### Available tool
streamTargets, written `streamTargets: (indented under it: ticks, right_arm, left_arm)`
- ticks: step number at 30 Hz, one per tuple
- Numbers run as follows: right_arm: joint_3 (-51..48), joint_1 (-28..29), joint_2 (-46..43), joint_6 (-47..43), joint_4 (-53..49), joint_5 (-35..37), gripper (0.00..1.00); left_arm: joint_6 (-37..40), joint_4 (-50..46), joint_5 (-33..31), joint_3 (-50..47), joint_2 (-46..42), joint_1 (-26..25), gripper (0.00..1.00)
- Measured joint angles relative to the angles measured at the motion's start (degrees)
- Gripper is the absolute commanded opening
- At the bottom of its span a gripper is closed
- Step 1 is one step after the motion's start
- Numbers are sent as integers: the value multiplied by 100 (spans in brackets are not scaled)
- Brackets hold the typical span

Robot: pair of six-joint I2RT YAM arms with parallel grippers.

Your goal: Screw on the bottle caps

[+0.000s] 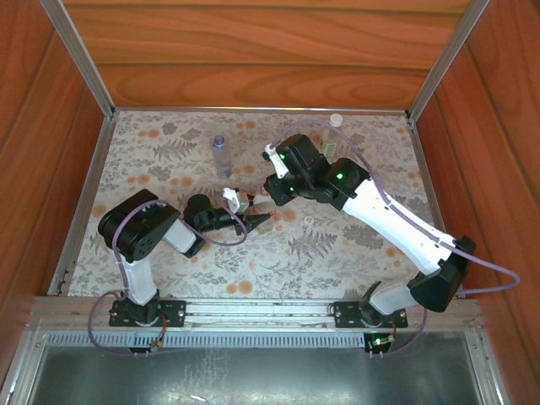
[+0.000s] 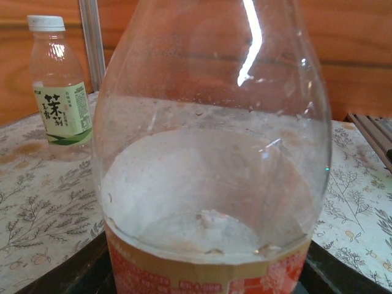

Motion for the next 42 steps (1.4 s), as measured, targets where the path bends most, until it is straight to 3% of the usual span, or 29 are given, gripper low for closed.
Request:
streamTargets:
  ticks: [42]
  right_arm:
    - [1268,-37,979,-286,-1158,-278,36]
  left_arm:
    - [-15,92,52,72,116,-4,58]
